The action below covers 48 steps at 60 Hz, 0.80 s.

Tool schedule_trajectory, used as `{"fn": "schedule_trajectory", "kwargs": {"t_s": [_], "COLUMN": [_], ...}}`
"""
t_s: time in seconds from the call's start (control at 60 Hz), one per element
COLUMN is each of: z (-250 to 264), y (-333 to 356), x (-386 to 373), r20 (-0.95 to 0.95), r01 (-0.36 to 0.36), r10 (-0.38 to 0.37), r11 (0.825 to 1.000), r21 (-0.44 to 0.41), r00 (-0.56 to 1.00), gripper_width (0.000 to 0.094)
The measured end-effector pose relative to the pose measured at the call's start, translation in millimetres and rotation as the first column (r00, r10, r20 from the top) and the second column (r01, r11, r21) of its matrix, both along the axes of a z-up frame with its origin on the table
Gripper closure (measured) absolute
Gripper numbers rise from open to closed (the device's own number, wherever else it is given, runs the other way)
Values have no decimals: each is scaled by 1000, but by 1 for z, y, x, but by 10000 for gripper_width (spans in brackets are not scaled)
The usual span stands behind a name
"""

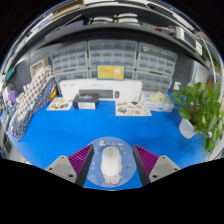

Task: Arrange mouse

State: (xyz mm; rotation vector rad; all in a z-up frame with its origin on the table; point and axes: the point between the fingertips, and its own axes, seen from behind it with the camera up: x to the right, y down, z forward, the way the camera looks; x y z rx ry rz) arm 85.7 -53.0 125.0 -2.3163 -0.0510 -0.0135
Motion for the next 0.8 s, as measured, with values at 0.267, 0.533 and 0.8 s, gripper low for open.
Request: {"fn": "schedule_trajectory", "kwargs": {"t_s": [0.267,0.533,0.8], "z": [70,91,89], "y": [-9,-27,-37], "x": [9,1,-19], "r20": [-17,-6,-22], "r01": [45,34,3], "r10": [-43,-33,-1], "r11": [993,990,991], "r21": [108,136,132], "r00": [999,999,1000], "gripper_width": [146,143,145]}}
